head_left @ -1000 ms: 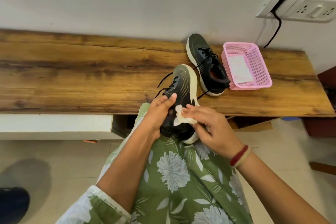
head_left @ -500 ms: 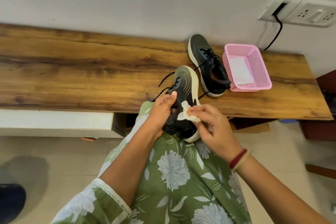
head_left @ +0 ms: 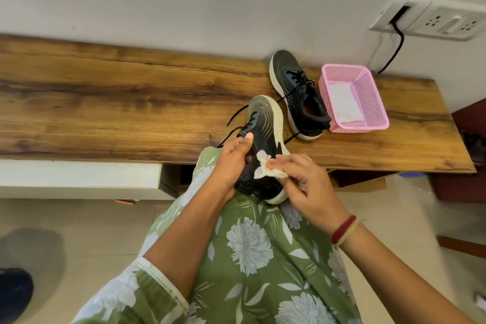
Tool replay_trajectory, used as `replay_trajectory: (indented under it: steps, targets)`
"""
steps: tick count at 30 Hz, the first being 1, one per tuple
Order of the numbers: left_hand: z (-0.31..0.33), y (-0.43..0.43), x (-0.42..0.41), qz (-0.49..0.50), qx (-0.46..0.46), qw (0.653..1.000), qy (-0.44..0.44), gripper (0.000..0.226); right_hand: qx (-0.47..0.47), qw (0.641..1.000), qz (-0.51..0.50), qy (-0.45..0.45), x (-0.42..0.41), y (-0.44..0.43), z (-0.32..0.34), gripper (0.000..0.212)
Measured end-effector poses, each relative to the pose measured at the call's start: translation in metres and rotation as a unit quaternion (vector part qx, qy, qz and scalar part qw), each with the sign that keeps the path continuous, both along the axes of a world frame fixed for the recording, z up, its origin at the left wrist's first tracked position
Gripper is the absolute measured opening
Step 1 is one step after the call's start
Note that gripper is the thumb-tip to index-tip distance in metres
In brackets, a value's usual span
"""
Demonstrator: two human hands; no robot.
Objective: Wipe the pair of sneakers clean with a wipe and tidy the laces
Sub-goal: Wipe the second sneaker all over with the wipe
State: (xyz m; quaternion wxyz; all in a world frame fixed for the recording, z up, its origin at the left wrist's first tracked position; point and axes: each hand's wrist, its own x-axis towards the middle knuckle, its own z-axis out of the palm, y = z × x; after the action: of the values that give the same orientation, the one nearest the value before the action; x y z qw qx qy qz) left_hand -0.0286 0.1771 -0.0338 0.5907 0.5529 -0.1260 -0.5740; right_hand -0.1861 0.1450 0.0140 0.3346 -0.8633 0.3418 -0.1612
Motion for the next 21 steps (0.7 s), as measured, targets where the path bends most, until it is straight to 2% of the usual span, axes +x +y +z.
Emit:
replay_trajectory:
  steps: [2, 3, 4, 6, 7, 10, 13, 17, 20, 21]
  targets:
    - [-0.001, -0.002, 0.001, -0.013, 0.002, 1.0, -0.002, 0.034, 0.15, 0.987, -0.035, -0.044, 0.001, -0.009, 0.012, 0.019]
    - [0.0, -0.003, 0.001, -0.022, 0.001, 1.0, -0.004, 0.033, 0.222, 0.967, -0.084, -0.089, 0.006, -0.018, 0.016, 0.019]
    - [-0.001, -0.003, 0.002, -0.031, 0.001, 0.999, -0.009, 0.032, 0.252, 0.947, -0.149, -0.128, 0.012, -0.029, 0.016, 0.017]
    - [0.0, -0.003, 0.003, -0.034, 0.002, 0.999, -0.009, 0.03, 0.189, 0.947, -0.226, -0.131, 0.028, -0.048, 0.013, 0.011]
    - [0.0, -0.003, 0.003, -0.028, 0.006, 1.0, -0.008, 0.03, 0.144, 0.961, -0.216, -0.098, 0.037, -0.052, 0.01, 0.013]
    - [0.002, -0.004, 0.002, 0.007, 0.007, 0.999, 0.033, 0.028, 0.027, 0.998, -0.056, 0.027, 0.049, -0.038, -0.002, 0.023]
    - [0.002, -0.003, 0.002, 0.022, 0.009, 0.998, 0.063, 0.027, -0.046, 0.998, 0.028, 0.046, 0.037, -0.021, -0.006, 0.027]
    - [0.006, -0.003, 0.0, 0.013, 0.011, 0.999, 0.05, 0.036, -0.029, 0.994, 0.092, 0.057, 0.021, -0.01, -0.005, 0.024]
    - [0.008, -0.004, -0.001, 0.014, 0.013, 0.998, 0.055, 0.035, 0.125, 0.988, -0.056, -0.072, 0.03, -0.025, 0.004, 0.019]
    - [0.008, -0.004, 0.0, 0.014, 0.006, 0.998, 0.056, 0.035, 0.124, 0.982, -0.098, -0.101, 0.035, -0.03, 0.007, 0.018]
